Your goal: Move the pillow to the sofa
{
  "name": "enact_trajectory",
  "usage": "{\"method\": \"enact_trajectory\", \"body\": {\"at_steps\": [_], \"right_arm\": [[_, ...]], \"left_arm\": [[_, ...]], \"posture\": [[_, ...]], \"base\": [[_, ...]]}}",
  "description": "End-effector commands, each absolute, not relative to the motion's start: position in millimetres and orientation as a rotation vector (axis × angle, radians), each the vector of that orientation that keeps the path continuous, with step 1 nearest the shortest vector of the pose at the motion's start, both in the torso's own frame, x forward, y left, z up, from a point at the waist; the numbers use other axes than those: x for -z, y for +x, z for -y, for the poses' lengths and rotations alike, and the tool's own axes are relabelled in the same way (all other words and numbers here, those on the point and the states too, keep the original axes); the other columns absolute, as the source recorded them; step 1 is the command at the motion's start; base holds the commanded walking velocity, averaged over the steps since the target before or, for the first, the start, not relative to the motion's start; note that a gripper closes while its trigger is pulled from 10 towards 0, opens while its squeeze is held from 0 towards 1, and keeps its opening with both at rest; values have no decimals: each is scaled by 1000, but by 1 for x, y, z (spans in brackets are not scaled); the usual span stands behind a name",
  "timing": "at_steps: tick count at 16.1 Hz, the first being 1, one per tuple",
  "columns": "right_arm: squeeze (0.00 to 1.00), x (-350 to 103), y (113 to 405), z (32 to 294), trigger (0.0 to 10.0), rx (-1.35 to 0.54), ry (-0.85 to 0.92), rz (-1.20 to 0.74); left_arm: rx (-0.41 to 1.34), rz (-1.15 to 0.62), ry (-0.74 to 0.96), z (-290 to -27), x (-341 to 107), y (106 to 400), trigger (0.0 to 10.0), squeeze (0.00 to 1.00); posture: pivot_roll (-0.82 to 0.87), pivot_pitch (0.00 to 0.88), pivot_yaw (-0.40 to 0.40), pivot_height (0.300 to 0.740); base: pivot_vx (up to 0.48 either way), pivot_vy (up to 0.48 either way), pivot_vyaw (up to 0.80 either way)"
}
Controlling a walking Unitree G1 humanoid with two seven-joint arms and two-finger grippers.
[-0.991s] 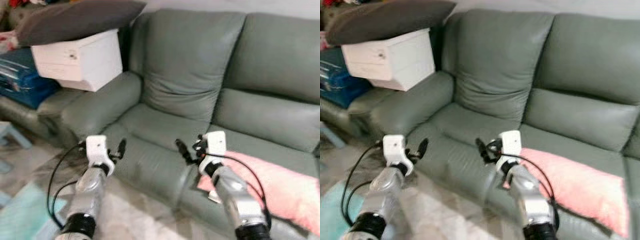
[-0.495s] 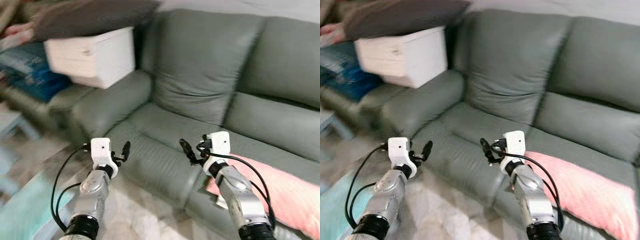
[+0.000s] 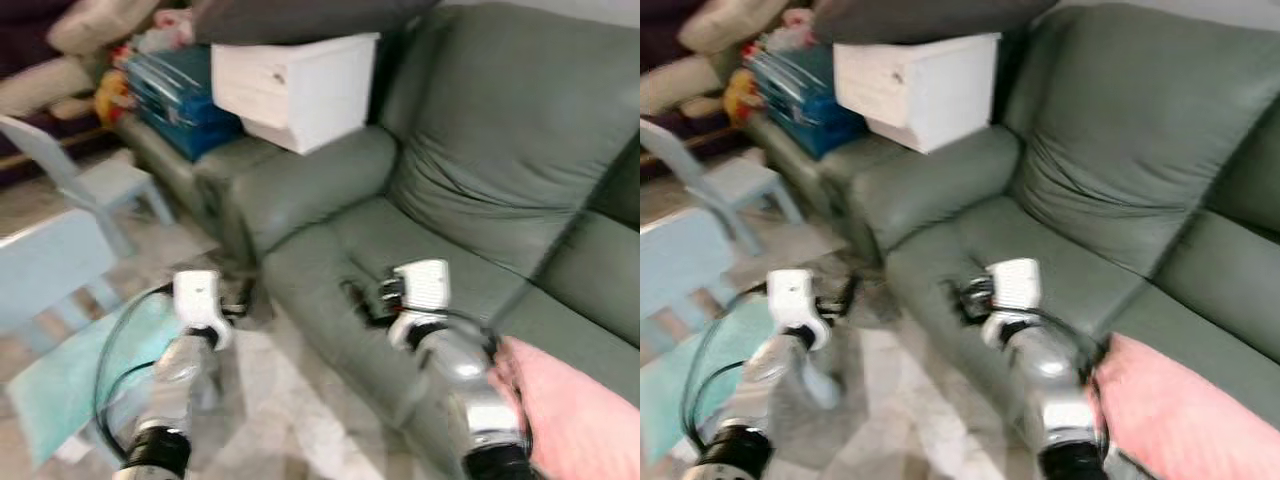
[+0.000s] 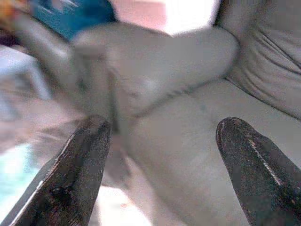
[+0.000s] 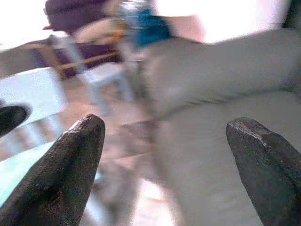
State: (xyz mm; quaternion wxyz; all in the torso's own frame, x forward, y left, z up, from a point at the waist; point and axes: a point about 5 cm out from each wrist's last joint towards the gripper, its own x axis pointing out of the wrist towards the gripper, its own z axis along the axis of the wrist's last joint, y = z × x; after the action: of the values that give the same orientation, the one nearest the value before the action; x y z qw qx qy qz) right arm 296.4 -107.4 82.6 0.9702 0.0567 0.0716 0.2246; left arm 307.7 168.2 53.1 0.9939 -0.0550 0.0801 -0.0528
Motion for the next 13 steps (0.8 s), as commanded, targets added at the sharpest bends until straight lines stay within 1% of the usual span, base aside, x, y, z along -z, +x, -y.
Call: {"method": "enact_trajectory", "body": {"at_steps": [1, 4, 7, 9, 10, 13], "right_arm": [[0, -85, 298, 115, 10000, -441, 105, -134], [0, -86, 298, 110, 10000, -469, 107, -129], [0, -87, 298, 106, 10000, -500, 105, -125], [0, -87, 298, 105, 10000, -513, 109, -124], [0, -87, 299, 105, 10000, -518, 113, -127], [0, -92, 305, 102, 10000, -583, 104, -132]], "left_arm": [[117, -155, -119, -165, -55, 308, 10000, 0], [61, -178, -113, -176, -49, 303, 10000, 0], [39, -162, -107, -180, -52, 302, 10000, 0], [3, -148, -55, -187, -53, 301, 10000, 0], [-8, -147, -64, -190, -53, 300, 10000, 0], [-77, -119, -122, -196, -55, 299, 10000, 0]], "posture": [[-146, 0, 69, 740], [-136, 0, 65, 740], [-125, 0, 62, 740], [-110, 0, 40, 740], [-98, 0, 15, 740], [-81, 0, -48, 740]], "base": [[0, 0, 800], [0, 0, 800], [0, 0, 800], [0, 0, 800], [0, 0, 800], [0, 0, 0]]}}
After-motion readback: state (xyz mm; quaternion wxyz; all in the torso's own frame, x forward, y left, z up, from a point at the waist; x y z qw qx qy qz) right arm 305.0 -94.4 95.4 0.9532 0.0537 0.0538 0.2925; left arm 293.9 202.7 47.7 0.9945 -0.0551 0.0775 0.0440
